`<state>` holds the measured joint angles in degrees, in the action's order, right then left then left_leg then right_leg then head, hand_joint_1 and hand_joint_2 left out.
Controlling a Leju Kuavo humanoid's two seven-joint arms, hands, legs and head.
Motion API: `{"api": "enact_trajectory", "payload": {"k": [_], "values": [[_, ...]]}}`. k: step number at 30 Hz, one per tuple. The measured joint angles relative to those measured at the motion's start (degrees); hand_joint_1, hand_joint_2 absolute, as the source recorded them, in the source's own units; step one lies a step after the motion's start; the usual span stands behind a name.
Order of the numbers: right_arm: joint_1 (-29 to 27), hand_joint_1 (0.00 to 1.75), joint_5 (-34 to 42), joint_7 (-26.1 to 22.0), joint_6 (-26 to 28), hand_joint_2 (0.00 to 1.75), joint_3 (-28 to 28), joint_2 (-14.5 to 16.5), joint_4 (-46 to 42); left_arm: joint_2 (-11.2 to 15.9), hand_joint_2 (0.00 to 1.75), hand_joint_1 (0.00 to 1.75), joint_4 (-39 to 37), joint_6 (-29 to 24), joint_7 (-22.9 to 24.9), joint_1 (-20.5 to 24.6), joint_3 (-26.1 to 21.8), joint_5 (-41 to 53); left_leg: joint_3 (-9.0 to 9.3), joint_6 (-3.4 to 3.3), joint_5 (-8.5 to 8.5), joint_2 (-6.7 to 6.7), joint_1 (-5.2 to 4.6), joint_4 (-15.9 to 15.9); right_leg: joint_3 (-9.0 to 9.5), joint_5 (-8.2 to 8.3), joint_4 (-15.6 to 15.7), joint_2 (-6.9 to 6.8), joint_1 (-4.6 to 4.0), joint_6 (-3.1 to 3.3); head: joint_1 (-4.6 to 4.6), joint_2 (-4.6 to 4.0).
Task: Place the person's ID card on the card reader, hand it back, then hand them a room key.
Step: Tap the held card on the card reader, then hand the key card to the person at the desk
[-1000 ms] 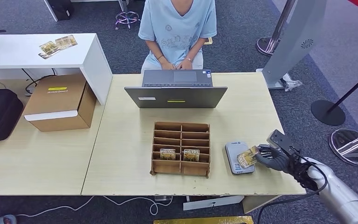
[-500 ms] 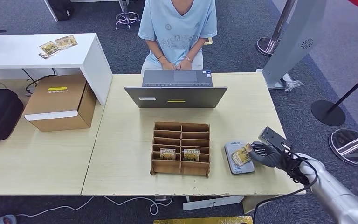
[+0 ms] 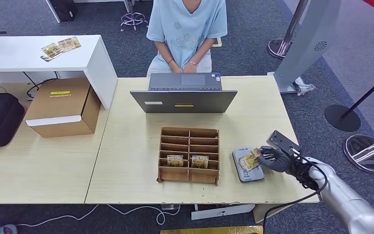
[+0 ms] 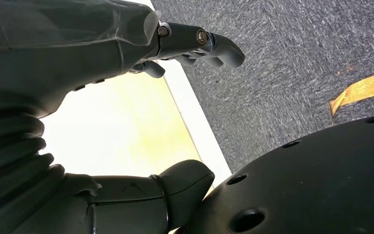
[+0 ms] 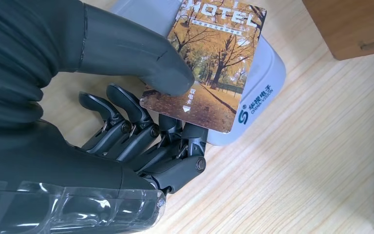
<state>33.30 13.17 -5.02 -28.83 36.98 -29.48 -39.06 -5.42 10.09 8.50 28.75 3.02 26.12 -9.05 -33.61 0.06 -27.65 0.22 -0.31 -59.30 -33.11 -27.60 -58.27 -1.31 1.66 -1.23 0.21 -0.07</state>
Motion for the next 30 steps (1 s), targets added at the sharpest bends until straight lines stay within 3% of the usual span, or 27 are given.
{"api": "enact_trajectory", "payload": {"k": [16, 24, 30], "values": [[1.39, 1.75, 1.80, -3.01, 5.45, 1.75, -4.52, -0.57, -4.35, -0.15, 1.75, 0.00, -0.23, 1.66, -0.40, -0.90, 0.02, -1.63, -0.03, 0.00, 0.00, 0.04, 0.00, 0.00, -0.04, 0.01, 0.00, 0.05, 0.00, -0.01, 0.01, 0.00], [2.88, 1.75, -3.98, -7.96, 15.76, 1.75, -8.51, 0.97, -9.65, -0.16, 1.75, 0.00, -0.41, 1.83, -1.21, -1.05, 0.02, -1.57, -0.04, 0.01, 0.01, 0.07, 0.01, 0.00, -0.03, 0.01, -0.02, 0.03, 0.00, -0.01, 0.01, 0.00], [6.72, 1.75, -13.83, -10.10, 26.50, 1.75, -10.37, 4.16, -13.07, -0.26, 1.75, 0.00, -0.41, 1.80, -1.17, -0.98, 0.02, -1.23, -0.02, 0.04, 0.03, 0.07, 0.02, 0.01, -0.03, 0.01, -0.03, 0.07, 0.00, -0.01, 0.01, 0.00]]}}
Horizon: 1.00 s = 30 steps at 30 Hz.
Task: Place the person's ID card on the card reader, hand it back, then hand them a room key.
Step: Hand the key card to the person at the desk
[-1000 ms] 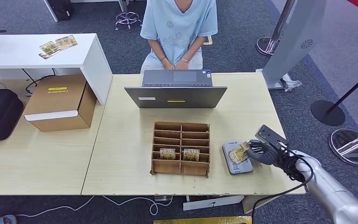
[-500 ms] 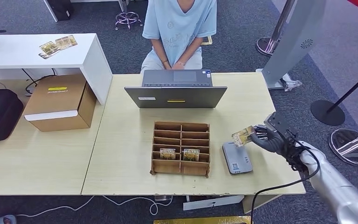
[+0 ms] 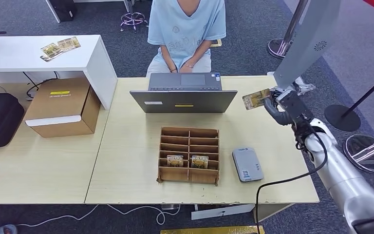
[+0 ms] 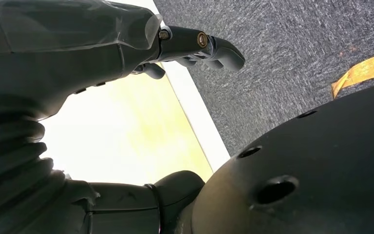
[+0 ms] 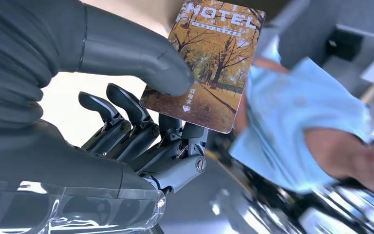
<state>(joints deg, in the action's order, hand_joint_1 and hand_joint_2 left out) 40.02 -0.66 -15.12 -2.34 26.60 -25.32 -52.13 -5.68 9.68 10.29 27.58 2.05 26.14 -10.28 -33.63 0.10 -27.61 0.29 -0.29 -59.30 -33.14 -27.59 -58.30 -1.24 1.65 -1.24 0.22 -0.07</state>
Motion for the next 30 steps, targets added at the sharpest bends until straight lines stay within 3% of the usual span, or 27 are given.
{"api": "enact_trajectory", "payload": {"k": [9, 14, 23, 26, 30], "values": [[7.48, 1.75, -19.84, -0.22, 17.53, 1.75, -0.02, 6.42, -3.04, -0.01, 1.75, 0.00, -0.02, 0.06, 0.02, 0.11, 0.00, 0.64, 0.01, 0.01, 0.04, 0.03, 0.01, 0.00, 0.00, 0.00, -0.04, -0.01, 0.00, 0.00, 0.00, 0.00], [11.14, 1.75, -22.72, 0.19, 19.28, 1.75, 0.26, 8.74, -3.04, 0.00, 1.75, 0.00, -0.02, 0.07, 0.00, 0.14, 0.02, 0.81, 0.00, 0.03, 0.06, 0.12, 0.01, 0.00, 0.00, 0.00, -0.02, -0.08, 0.00, 0.00, 0.00, 0.00], [12.58, 1.75, -25.08, -0.24, 20.94, 1.75, 0.32, 10.54, -2.82, -0.02, 1.75, 0.00, -0.02, 0.09, 0.00, 0.17, 0.04, 0.96, -0.02, 0.03, 0.06, 0.12, 0.00, 0.00, 0.00, 0.00, -0.02, -0.09, 0.01, 0.00, 0.01, 0.00], [14.70, 1.75, -31.62, 0.62, 24.56, 1.75, 1.24, 11.77, -1.50, -0.01, 1.75, 0.00, -0.02, 0.26, 0.03, 0.28, 0.16, 1.29, -0.02, 0.04, 0.07, 0.12, 0.00, 0.00, 0.00, 0.01, -0.04, -0.08, 0.00, 0.01, 0.00, 0.00], [19.98, 1.75, -46.26, 6.65, 28.77, 1.75, 5.43, 14.47, 3.67, 0.00, 1.75, 0.00, -0.04, 0.43, 0.15, 0.50, 0.54, 1.62, 0.01, 0.09, 0.10, 0.10, 0.01, 0.01, -0.03, 0.02, -0.09, -0.02, 0.00, 0.02, 0.00, 0.00]]}}
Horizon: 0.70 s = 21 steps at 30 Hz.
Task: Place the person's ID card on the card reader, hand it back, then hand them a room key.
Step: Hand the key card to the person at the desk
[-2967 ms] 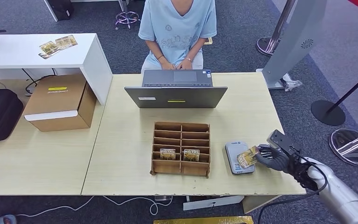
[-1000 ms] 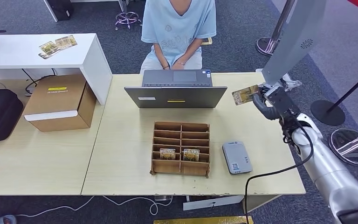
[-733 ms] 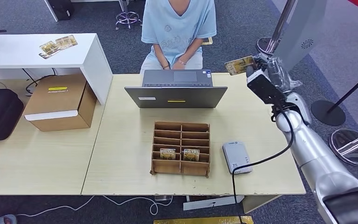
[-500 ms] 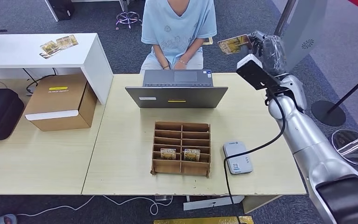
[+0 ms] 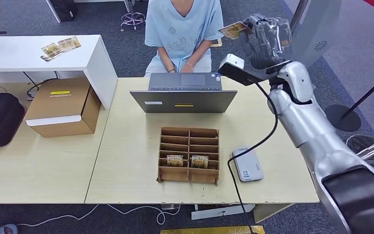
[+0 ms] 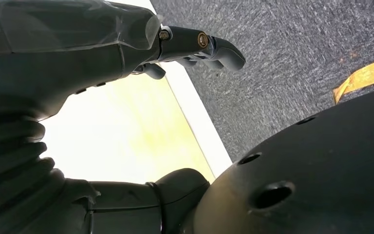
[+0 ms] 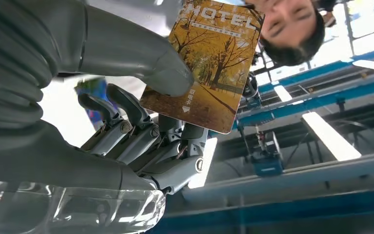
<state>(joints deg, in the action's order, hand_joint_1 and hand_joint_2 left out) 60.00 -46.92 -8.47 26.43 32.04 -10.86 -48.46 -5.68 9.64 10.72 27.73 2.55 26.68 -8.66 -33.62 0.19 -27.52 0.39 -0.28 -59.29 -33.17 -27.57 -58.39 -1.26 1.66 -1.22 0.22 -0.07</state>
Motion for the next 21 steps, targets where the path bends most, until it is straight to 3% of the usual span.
{"api": "enact_trajectory", "payload": {"k": [4, 13, 21], "values": [[5.39, 1.75, -7.28, 5.39, -1.34, 1.75, 4.01, 4.12, 6.73, 0.00, 1.75, 0.00, 0.00, -0.03, 0.23, 0.08, 0.07, -0.12, 0.02, 0.05, 0.06, 0.04, 0.01, 0.00, -0.03, 0.01, -0.03, 0.00, 0.00, 0.01, 0.00, 0.00], [14.37, 1.75, -9.89, 11.70, -10.12, 1.75, 7.18, 13.71, 18.28, 0.00, 1.75, 0.00, -0.11, 0.00, 1.23, 0.56, 0.35, 0.61, 0.00, 0.09, 0.10, 0.11, 0.01, 0.02, -0.03, 0.01, -0.05, -0.05, 0.01, 0.01, 0.00, 0.00], [17.00, 1.75, -12.38, 14.71, -13.68, 1.75, 8.77, 17.40, 23.33, 0.00, 1.75, 0.00, -0.32, 0.33, 2.09, 1.14, 1.15, 1.38, 0.00, 0.10, 0.11, 0.21, -0.01, 0.01, 0.00, 0.01, -0.03, -0.12, 0.02, 0.01, 0.00, 0.00]]}}
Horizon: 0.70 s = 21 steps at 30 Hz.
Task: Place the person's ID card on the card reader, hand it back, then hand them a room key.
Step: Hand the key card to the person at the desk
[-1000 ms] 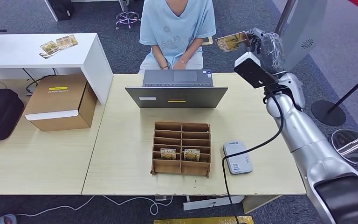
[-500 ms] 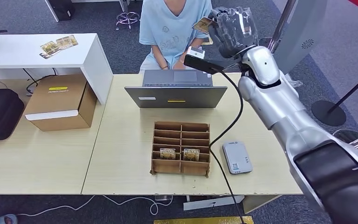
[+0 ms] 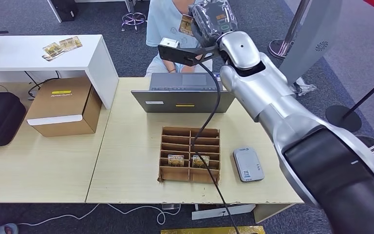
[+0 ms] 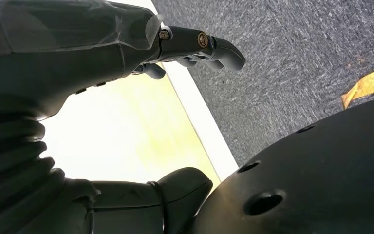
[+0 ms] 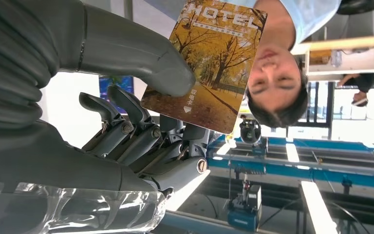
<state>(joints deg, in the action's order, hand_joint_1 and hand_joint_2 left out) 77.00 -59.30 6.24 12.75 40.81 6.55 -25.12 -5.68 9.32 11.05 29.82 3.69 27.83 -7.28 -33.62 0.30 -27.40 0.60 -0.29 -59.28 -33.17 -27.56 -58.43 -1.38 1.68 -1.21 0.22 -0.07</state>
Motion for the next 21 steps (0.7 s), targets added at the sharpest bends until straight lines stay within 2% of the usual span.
{"api": "enact_trajectory", "payload": {"k": [10, 21], "values": [[0.96, 1.75, 0.36, 1.79, -5.25, 1.75, 0.31, 0.60, 2.54, -0.49, 1.75, 0.00, -0.27, 1.98, 0.85, 0.89, 1.23, 0.98, 0.02, 0.00, 0.01, -0.15, -0.01, 0.00, 0.01, 0.01, 0.00, 0.02, 0.01, 0.00, 0.03, 0.00], [1.35, 1.75, -0.67, 1.64, -7.08, 1.75, 0.31, 0.48, 3.85, -0.98, 1.75, 0.00, -0.27, 3.01, 0.92, 1.22, 3.23, 1.59, 0.08, 0.00, 0.01, -0.26, 0.01, 0.00, -0.01, 0.02, -0.01, 0.11, -0.01, 0.01, 0.02, 0.00]]}}
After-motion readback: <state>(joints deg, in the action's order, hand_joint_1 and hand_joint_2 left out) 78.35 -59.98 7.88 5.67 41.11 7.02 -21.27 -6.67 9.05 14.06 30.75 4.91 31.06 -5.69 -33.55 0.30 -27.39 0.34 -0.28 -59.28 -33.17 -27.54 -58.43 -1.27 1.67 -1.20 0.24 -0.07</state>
